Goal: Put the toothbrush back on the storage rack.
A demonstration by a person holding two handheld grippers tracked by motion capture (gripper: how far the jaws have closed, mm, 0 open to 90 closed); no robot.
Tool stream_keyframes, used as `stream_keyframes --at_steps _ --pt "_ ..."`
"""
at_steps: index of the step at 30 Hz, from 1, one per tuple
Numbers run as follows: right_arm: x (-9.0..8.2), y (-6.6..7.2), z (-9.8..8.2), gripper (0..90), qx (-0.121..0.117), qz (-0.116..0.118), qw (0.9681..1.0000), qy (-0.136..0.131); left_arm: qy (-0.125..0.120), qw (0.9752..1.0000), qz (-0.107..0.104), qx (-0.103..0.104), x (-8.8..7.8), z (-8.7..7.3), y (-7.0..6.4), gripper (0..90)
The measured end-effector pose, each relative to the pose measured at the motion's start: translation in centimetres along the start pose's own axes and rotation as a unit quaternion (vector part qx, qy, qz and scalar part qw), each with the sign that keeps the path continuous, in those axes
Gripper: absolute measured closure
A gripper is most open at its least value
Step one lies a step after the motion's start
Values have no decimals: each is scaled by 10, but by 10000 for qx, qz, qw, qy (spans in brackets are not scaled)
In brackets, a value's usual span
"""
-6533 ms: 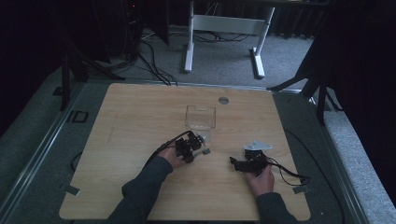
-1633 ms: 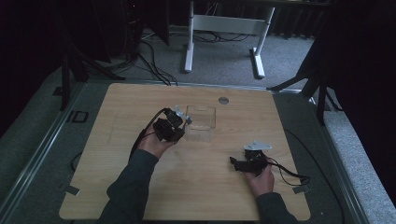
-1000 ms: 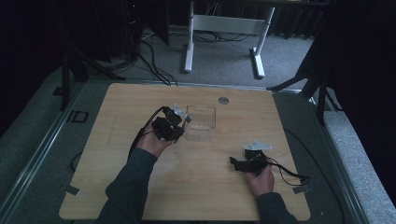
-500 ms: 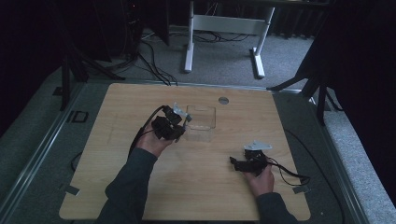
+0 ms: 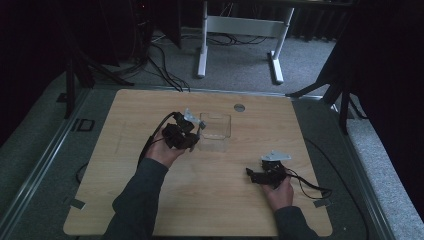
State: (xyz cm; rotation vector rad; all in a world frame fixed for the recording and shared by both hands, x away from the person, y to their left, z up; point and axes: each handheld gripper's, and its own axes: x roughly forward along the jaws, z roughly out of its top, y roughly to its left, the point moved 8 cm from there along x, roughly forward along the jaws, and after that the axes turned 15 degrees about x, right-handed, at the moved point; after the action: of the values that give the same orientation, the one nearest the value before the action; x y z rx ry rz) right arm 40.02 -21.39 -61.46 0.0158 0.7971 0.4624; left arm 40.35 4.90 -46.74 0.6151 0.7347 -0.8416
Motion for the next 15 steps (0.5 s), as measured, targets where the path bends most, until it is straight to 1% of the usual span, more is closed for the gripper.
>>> stream_keyframes --at_steps 15 --pt "0 0 0 210 -2 3 10000 0 -127 9999 -74 -25 -3 4 0 809"
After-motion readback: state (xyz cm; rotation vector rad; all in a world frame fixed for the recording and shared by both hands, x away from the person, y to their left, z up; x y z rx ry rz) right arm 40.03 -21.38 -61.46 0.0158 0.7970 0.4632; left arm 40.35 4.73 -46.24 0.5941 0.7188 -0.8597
